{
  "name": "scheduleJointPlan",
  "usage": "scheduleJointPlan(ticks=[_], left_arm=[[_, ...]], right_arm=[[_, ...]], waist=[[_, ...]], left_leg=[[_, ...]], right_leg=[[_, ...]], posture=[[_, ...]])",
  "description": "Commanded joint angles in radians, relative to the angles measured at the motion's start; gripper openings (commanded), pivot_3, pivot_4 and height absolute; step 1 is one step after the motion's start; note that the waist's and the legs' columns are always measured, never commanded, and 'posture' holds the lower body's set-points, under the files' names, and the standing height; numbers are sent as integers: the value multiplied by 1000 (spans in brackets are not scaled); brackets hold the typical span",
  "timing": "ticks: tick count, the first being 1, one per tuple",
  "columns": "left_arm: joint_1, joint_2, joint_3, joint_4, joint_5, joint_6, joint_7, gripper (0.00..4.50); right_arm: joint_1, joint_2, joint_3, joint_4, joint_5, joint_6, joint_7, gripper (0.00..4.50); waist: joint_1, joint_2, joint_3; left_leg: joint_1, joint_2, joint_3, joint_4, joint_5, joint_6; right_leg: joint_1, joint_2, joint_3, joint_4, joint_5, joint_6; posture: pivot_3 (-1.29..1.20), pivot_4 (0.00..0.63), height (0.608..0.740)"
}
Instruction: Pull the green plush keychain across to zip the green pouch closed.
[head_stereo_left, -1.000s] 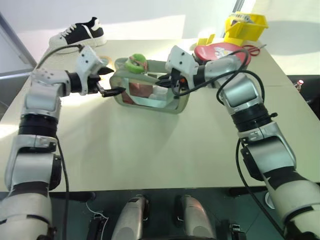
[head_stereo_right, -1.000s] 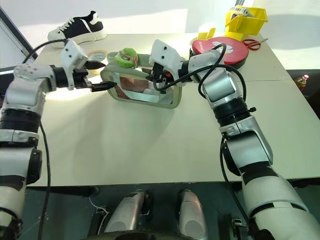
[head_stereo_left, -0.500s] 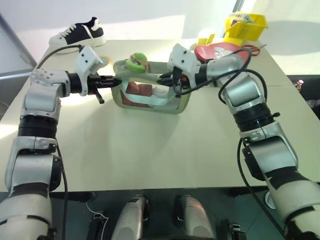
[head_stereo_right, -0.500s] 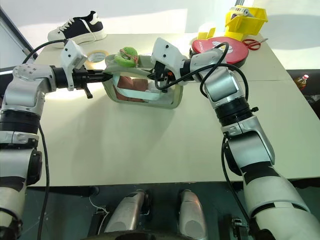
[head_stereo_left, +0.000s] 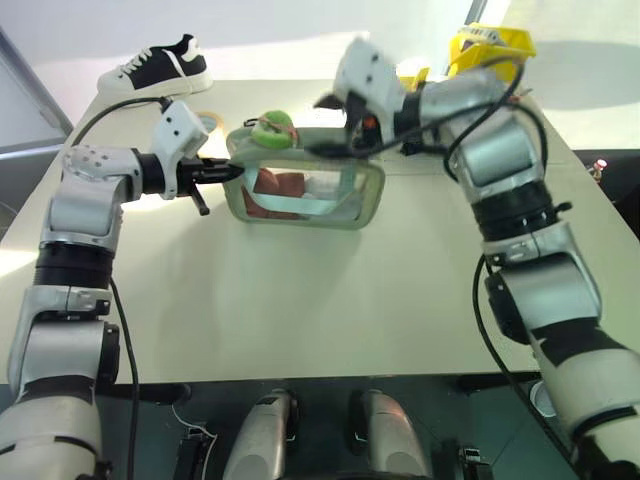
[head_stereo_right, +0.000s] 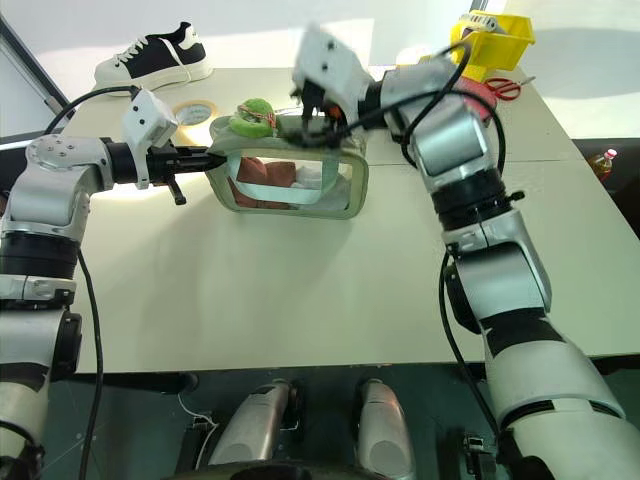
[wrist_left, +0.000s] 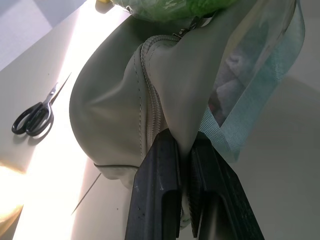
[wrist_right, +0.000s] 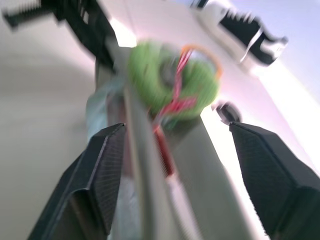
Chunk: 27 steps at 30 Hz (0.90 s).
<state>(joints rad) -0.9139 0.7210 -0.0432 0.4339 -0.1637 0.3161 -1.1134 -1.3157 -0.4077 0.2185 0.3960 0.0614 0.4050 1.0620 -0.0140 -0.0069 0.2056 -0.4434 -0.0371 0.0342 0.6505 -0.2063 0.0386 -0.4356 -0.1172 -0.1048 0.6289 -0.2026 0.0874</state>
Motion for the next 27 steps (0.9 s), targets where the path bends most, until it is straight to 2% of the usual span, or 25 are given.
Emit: scheduleJointPlan(ticks=[1, 7, 13, 14, 15, 18, 20, 21, 27], left_arm=[[-7, 20, 25, -40, -8, -6, 2, 0], [-4, 19, 26, -54, -14, 4, 5, 0], [-5, 20, 27, -56, -13, 3, 9, 0], [-8, 20, 31, -51, -13, 3, 15, 0], [-12, 19, 34, -47, -14, 4, 19, 0], [-18, 19, 33, -39, -13, 0, 18, 0], [-22, 15, 29, -34, -11, -5, 18, 0], [-24, 14, 28, -32, -11, -6, 19, 0], [-29, 6, 24, -25, -9, -11, 21, 0]], right_arm=[[-11, 68, -9, -73, 43, 41, -20, 3365], [-14, 189, 25, 35, 1, -23, -105, 3365], [-27, 202, 33, 142, -36, -88, -142, 3365], [-30, 201, 31, 150, -39, -91, -144, 2858], [-32, 199, 30, 159, -43, -96, -144, 2627], [-37, 192, 32, 176, -55, -111, -140, 1049], [-38, 188, 31, 187, -61, -120, -144, 245], [-39, 187, 29, 191, -63, -122, -147, 60], [-47, 128, -12, 124, -46, -83, -143, 60]], waist=[[-1, 0, 0], [1, 0, 0], [0, 0, 0], [-1, 0, 0], [-2, -1, 0], [-2, 0, 0], [-2, 0, 0], [-2, 0, 0], [2, 0, 0]], left_leg=[[0, 0, 0, 0, 0, 0], [0, 0, 0, 0, 0, 0], [0, -1, 0, 0, 0, 0], [0, -1, 0, 0, 0, 0], [0, 0, 0, 0, 0, 0], [0, 0, 0, 0, 0, 0], [0, 0, 0, 0, 0, 0], [0, 0, 0, 0, 0, 0], [0, 0, 0, 0, 0, 0]], right_leg=[[0, 0, 0, 0, 0, 0], [0, 0, 0, 1, 0, 0], [0, 0, 0, 0, 0, 0], [0, 0, 0, 0, 0, 0], [0, 0, 0, 0, 0, 0], [0, 0, 0, 1, 0, 0], [0, 0, 0, 0, 0, 0], [0, 0, 0, 1, 0, 0], [0, 0, 0, 0, 0, 0]], posture=[[0, 150, 740], [0, 150, 740], [0, 150, 740], [0, 150, 740], [0, 150, 740], [0, 150, 740], [0, 150, 740], [0, 150, 740], [0, 150, 740]])
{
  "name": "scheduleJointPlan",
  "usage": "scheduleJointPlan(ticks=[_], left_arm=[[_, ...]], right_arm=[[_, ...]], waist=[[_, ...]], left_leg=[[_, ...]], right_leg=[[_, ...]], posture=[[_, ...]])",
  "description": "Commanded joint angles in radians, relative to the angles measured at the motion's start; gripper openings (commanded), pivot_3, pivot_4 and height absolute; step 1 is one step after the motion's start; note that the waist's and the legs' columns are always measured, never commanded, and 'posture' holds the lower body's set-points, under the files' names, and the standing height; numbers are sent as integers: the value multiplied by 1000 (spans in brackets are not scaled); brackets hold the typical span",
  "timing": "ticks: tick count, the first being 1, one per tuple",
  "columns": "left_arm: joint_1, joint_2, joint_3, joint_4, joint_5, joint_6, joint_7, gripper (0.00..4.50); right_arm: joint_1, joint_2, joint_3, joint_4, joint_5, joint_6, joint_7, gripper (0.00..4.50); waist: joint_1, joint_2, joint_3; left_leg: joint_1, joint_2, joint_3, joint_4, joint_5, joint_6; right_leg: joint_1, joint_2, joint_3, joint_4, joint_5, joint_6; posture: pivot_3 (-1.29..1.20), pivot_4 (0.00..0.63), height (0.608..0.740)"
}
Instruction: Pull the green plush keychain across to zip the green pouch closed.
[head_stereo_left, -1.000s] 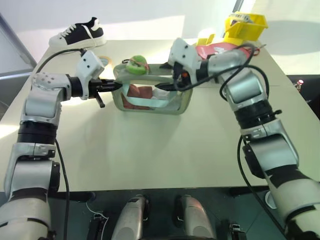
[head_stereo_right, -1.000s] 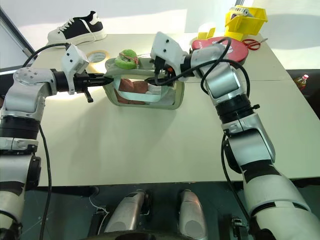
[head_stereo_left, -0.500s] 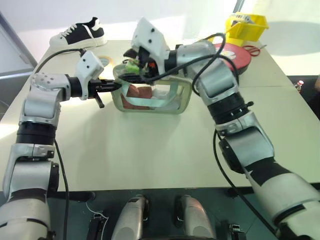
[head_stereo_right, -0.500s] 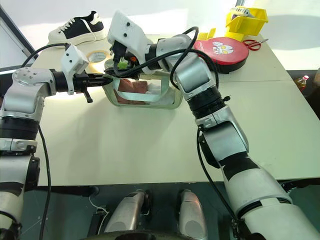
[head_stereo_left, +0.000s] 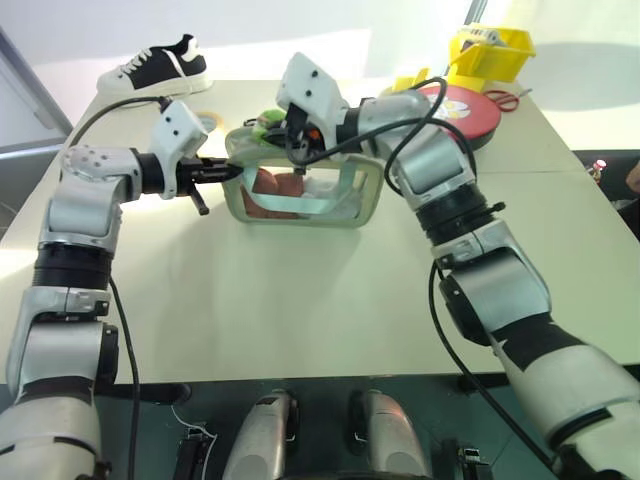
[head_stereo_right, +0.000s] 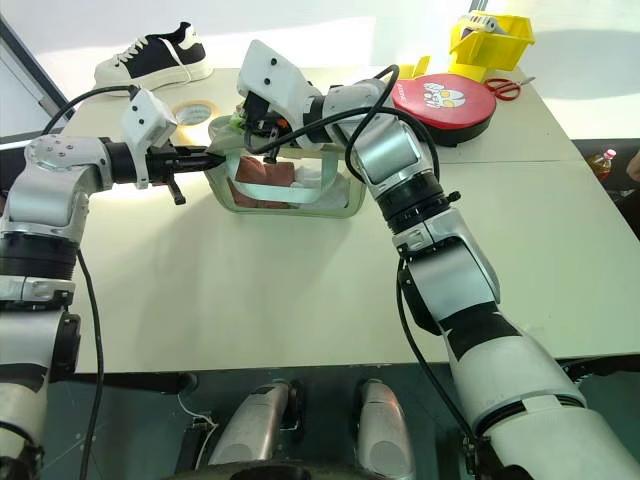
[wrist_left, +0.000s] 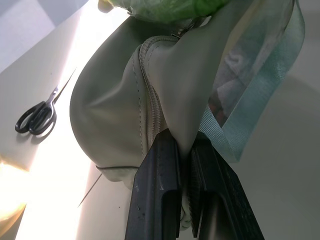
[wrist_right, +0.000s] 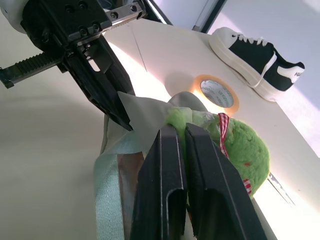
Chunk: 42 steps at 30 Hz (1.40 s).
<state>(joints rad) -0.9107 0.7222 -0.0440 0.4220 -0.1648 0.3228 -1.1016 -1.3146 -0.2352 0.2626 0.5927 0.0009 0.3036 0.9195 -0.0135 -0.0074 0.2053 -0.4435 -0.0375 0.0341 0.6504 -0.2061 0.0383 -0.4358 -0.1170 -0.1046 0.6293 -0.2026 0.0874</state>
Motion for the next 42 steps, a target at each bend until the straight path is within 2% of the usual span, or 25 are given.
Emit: scheduleJointPlan(ticks=[1, 4, 8, 12, 16, 18, 20, 23, 25, 28, 34, 37, 39, 42], left_arm=[[-32, 5, 25, -14, -8, -18, 9, 0], [-31, 4, 27, -15, -9, -16, 8, 0], [-21, 10, 31, -25, -12, -10, 7, 0], [-13, 15, 31, -22, -10, -11, 3, 0], [-21, 13, 29, -15, -8, -13, 3, 0], [-23, 10, 27, -13, -8, -13, 4, 0], [-24, 4, 23, -14, -8, -13, 4, 0], [-23, -3, 19, -14, -9, -11, 2, 0], [-26, -7, 17, -12, -9, -11, 3, 0], [-29, -10, 15, -14, -10, -9, 2, 0], [-20, -6, 18, -24, -11, -7, 2, 0], [-13, -4, 20, -30, -11, -7, 5, 0], [-12, -4, 19, -30, -10, -7, 7, 0], [-11, -4, 18, -27, -10, -7, 7, 0]], right_arm=[[-49, -66, -69, -92, 20, 31, 0, 60], [-44, -150, -94, -119, -8, 34, -35, 60], [-3, -288, -63, -120, -111, -49, -89, 60], [105, -454, -53, -150, -220, -99, -145, 60], [226, -522, -70, -189, -260, -101, -190, 60], [288, -532, -82, -216, -263, -90, -208, 60], [409, -504, -87, -262, -248, -53, -237, 60], [535, -377, -115, -319, -166, 47, -270, 60], [559, -289, -133, -308, -137, 90, -316, 60], [558, -221, -122, -260, -151, 86, -365, 60], [541, -245, -135, -267, -138, 85, -347, 60], [501, -304, -176, -292, -95, 99, -281, 1035], [456, -350, -200, -298, -61, 113, -228, 1968], [400, -406, -228, -309, -6, 145, -149, 3617]], waist=[[2, 0, 0], [2, 0, 0], [1, 0, 0], [1, 0, 0], [-1, 0, 0], [-6, 0, 0], [-1, -1, 0], [0, -2, -1], [-3, -2, -1], [0, -1, -1], [4, -2, -1], [4, -2, -1], [3, -1, -1], [2, -1, -1]], left_leg=[[0, 0, 0, 0, 0, 0], [0, 0, 0, 0, 0, 0], [0, 0, 0, 0, 0, 0], [0, 0, 0, -1, 0, 0], [0, 0, 2, -1, 0, 0], [0, 1, 3, -1, 0, 0], [0, 1, 3, -1, 0, 1], [1, 1, 4, 0, -1, 1], [1, 1, 4, 1, -1, 1], [1, 1, 4, 1, 0, 1], [1, 1, 3, 2, -1, 2], [1, 1, 3, 2, -1, 2], [1, 1, 3, 2, -1, 2], [1, 1, 3, 2, -1, 2]], right_leg=[[0, 0, 0, 0, 0, 0], [0, 0, 0, 0, 0, 0], [0, 0, 0, -1, 0, 0], [0, 0, 0, -1, 0, 0], [0, -1, 1, -1, 0, 0], [-1, -1, 1, -1, 0, 0], [-1, -1, 1, 0, 0, 0], [1, -1, 1, -1, 0, 0], [1, -1, 1, -1, 0, 0], [0, -1, 2, 0, 0, 0], [1, -1, 2, -1, 0, 0], [1, -1, 2, -1, 0, 0], [1, -1, 2, -1, 0, 0], [1, -1, 2, -1, 0, 0]], posture=[[0, 150, 740], [0, 150, 740], [0, 150, 740], [0, 150, 740], [0, 150, 740], [0, 150, 740], [0, 150, 740], [0, 150, 740], [0, 150, 740], [0, 150, 740], [0, 150, 740], [0, 150, 740], [0, 150, 740], [0, 150, 740]])
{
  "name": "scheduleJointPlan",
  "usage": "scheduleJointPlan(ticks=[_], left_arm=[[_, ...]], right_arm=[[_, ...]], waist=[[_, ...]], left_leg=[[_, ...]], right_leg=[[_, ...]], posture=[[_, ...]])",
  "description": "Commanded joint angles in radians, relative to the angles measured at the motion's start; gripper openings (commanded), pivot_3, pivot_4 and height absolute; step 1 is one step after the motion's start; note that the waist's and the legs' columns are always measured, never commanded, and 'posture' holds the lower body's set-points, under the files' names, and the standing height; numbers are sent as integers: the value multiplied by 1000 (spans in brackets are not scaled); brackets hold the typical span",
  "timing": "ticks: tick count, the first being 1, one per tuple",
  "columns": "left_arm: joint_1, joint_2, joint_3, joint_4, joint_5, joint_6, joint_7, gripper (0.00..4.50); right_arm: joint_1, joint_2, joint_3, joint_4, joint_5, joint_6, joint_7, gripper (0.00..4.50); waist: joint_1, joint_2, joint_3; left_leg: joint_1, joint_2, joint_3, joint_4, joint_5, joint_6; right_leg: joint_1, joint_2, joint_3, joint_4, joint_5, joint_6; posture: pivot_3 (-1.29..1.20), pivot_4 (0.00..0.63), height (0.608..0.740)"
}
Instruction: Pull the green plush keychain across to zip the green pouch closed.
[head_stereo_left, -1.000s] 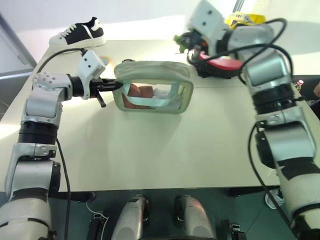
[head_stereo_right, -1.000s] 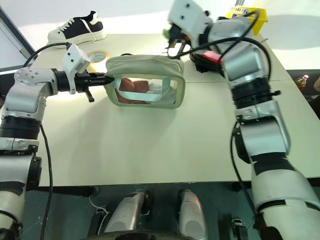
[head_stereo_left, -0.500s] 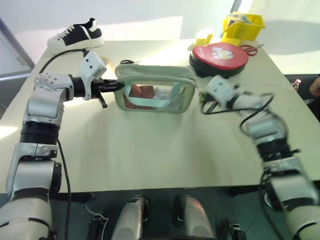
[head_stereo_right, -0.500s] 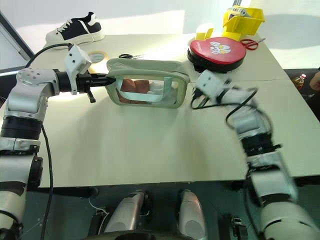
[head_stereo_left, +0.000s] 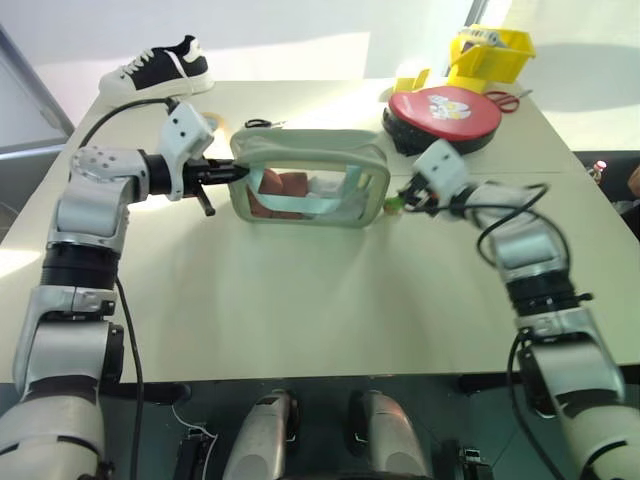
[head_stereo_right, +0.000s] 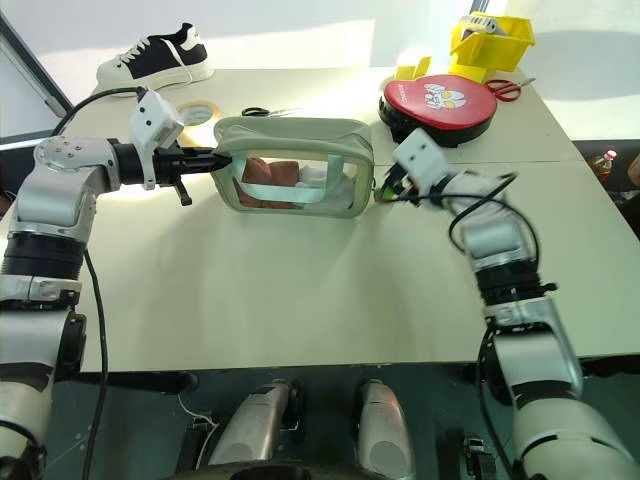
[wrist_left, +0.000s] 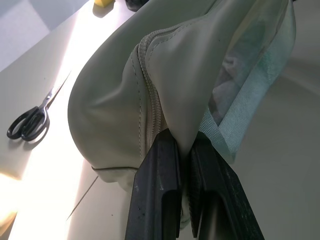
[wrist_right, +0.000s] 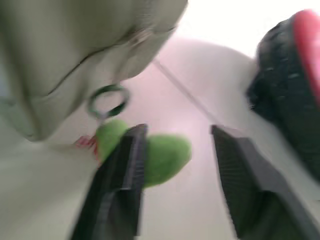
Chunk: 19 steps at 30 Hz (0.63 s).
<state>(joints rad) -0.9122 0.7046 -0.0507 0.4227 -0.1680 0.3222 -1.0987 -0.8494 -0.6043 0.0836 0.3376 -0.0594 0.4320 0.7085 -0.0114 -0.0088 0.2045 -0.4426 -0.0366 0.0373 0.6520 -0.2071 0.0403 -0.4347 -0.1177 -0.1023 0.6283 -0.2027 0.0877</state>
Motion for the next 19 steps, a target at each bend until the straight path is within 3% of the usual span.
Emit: scheduleJointPlan(ticks=[1, 2, 4, 6, 10, 11, 19], left_arm=[[-11, 16, 26, -24, -8, -7, 2, 0], [-14, 17, 30, -18, -10, -8, 1, 368], [-20, 27, 41, -12, -29, 5, -22, 1068], [-26, 45, 55, -8, -46, 25, -44, 2097], [-57, 124, 108, 32, -77, 66, -76, 4192], [-69, 143, 124, 43, -85, 82, -73, 4427], [-31, 231, 168, 9, -106, 148, -73, 4427]], right_arm=[[-90, -64, -62, -64, 80, 41, 105, 4111], [-106, -91, -69, -77, 104, 67, 150, 4497], [-112, -156, -75, -142, 190, 154, 294, 4500], [-103, -202, -86, -213, 278, 232, 397, 4500], [-105, -227, -116, -324, 393, 346, 443, 4500], [-105, -224, -126, -346, 416, 369, 438, 4500], [-74, -224, -148, -386, 450, 387, 361, 4500]], waist=[[0, 0, 0], [0, 0, 0], [3, 0, 0], [3, 0, 0], [-4, 0, 0], [-3, 0, 0], [7, 0, 0]], left_leg=[[0, 0, 0, 0, 0, 0], [0, 0, 0, 0, 0, 0], [0, 0, 0, 0, 0, 0], [0, 0, 0, 0, -1, 1], [-1, 1, 0, 0, -1, 2], [0, 1, 0, 0, -2, 1], [-1, 1, 0, -1, -2, 0]], right_leg=[[0, 0, 0, 0, 0, 0], [0, 0, 0, 0, 0, 0], [0, 0, 0, 0, 0, 0], [0, 0, 0, -1, 0, 0], [0, -1, 0, -2, 0, 0], [0, -1, 0, -2, 0, 0], [0, -3, 0, -7, 0, 0]], posture=[[0, 150, 740], [0, 150, 740], [0, 150, 740], [0, 150, 740], [0, 150, 740], [0, 150, 740], [0, 150, 740]])
